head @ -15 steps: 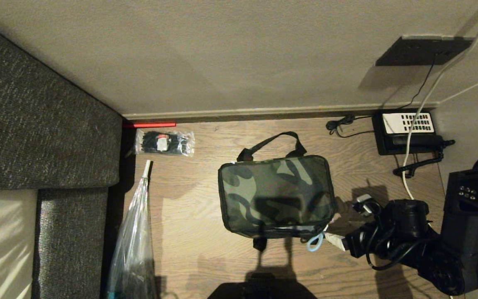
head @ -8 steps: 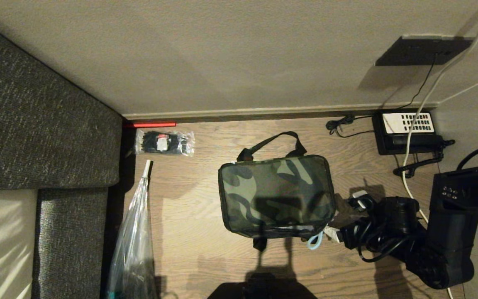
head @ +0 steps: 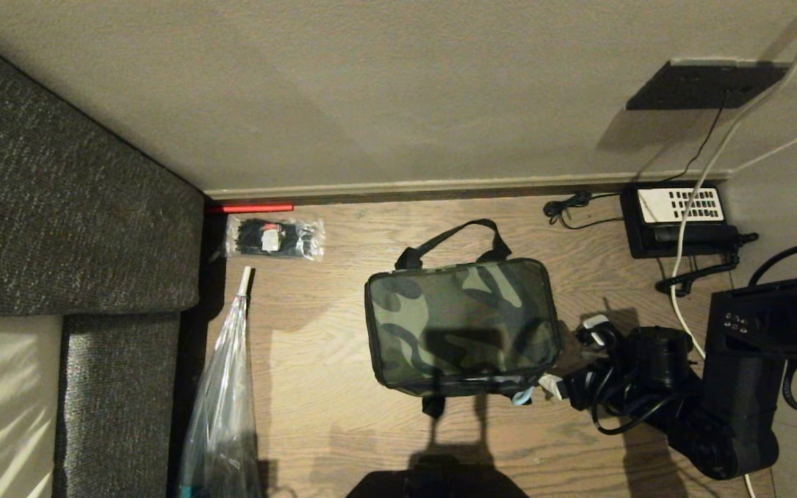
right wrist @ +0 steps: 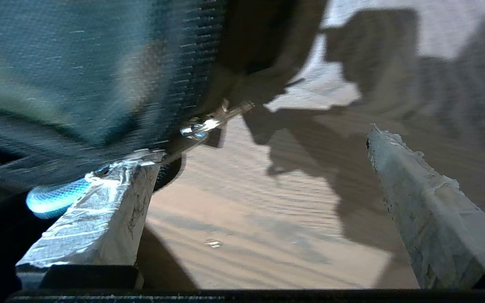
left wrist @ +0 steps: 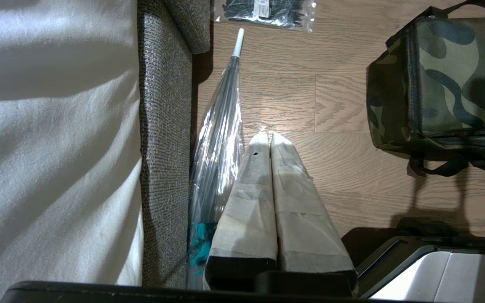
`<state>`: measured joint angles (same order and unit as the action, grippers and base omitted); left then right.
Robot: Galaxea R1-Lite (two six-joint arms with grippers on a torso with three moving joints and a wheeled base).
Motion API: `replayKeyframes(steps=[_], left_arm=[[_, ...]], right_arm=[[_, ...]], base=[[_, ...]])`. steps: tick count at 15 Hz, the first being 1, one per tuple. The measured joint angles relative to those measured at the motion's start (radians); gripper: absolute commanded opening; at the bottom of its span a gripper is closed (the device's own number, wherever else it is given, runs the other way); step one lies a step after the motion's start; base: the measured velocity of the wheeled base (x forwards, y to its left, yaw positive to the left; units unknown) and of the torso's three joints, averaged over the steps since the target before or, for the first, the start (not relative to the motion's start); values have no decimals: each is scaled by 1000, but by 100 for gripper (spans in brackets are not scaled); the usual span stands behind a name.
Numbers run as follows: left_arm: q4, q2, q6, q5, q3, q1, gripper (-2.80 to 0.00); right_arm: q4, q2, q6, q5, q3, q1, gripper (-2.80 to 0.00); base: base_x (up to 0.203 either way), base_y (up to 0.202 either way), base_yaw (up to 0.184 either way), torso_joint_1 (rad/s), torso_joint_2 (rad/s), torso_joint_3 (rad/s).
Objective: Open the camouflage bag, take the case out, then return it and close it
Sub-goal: Open the top of the storage box
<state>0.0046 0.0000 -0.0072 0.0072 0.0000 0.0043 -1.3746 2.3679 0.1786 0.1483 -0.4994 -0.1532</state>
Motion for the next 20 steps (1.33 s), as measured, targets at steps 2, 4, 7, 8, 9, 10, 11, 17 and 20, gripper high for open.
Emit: replayKeyframes(steps=[2,4,7,8,9,10,11,17,20], left_arm=[[0,0,0,0,0,0,-280],[0,0,0,0,0,0,-280],[0,0,0,0,0,0,-280],[0,0,0,0,0,0,-280],[0,0,0,0,0,0,-280],[1,0,0,0,0,0,-280],[0,0,0,0,0,0,-280],[0,0,0,0,0,0,-280],[0,0,0,0,0,0,-280]], right_arm=[[-7,1,17,-24,-8,5,0],[-9,-1,37,-45,-11,19,0],[-9,-10,83,-46,-11,45,0],[-10,-16,99,-46,-16,56,0],[-5,-21,100,-42,-17,60,0],[6,-28,97,-38,-14,61,0],[19,-40,93,-34,-10,64,0],[99,-115,135,116,40,64,0],[138,-135,235,156,56,65,0]], base=[[0,0,0,0,0,0],[0,0,0,0,0,0],[0,0,0,0,0,0],[0,0,0,0,0,0],[0,0,0,0,0,0],[0,0,0,0,0,0],[0,0,0,0,0,0],[0,0,0,0,0,0],[0,0,0,0,0,0]])
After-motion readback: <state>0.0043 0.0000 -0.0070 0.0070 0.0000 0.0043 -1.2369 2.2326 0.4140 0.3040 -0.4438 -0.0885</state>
